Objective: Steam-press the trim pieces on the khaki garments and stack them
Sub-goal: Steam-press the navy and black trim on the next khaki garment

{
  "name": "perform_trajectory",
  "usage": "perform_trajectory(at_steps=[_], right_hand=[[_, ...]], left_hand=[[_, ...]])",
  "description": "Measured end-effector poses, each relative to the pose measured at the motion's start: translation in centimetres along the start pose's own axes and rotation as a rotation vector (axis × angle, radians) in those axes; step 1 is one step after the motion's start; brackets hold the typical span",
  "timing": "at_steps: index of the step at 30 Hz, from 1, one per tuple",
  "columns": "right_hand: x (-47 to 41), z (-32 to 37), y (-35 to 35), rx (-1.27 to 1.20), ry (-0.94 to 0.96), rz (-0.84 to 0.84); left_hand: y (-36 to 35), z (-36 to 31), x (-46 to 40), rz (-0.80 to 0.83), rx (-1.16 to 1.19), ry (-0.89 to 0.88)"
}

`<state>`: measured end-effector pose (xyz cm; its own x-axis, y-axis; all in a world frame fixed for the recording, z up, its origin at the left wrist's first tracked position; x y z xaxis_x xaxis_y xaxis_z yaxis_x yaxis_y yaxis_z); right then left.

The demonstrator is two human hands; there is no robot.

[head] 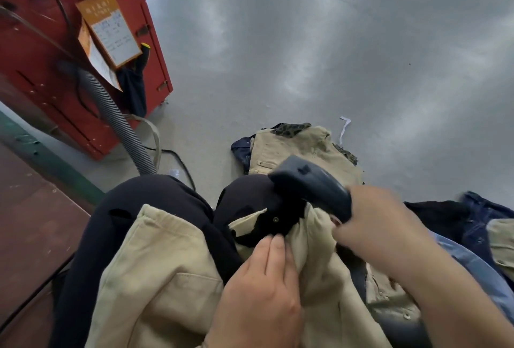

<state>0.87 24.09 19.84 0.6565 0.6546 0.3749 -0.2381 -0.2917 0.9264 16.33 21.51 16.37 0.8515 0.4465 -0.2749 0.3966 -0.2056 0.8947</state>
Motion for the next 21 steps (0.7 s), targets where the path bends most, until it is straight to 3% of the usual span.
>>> perform_trajectory(at_steps=[4,9,12,17,21], right_hand=[[-2.7,0.4,2.2,-0.065,-0.013,-0.071],[2.5,-2.1,5.1,-0.227,0.031,-0.203],[5.5,-1.7,5.3,-0.147,0.078,-0.233],[6.3,1.4,2.6,0.330,0.129,0.050],[3.5,3.7,2.1,0.323,0.094,0.023]], left_hand=[[0.0,-0.4,0.3,0.009,-0.023,-0.018],[0.2,-0.6,0.2,0.035,-0.057,-0.008],[0.1,-0.9,0.4,0.079,-0.076,0.011],[-0.7,-1.5,0.9,0.126,-0.119,0.037],[-0.9,-1.7,1.1,0.075,-0.161,-0.017]])
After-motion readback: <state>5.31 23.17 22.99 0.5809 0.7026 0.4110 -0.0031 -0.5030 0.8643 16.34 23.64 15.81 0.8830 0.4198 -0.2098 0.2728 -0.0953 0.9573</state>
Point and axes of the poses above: each hand's wrist, its own x-axis away from the middle knuckle, its own y-axis out of the back of the hand, z = x × y, the point moved 6 cm from there along -x, towards the middle knuckle, and after that the axes turned 11 degrees about x, right-handed, at the moved point
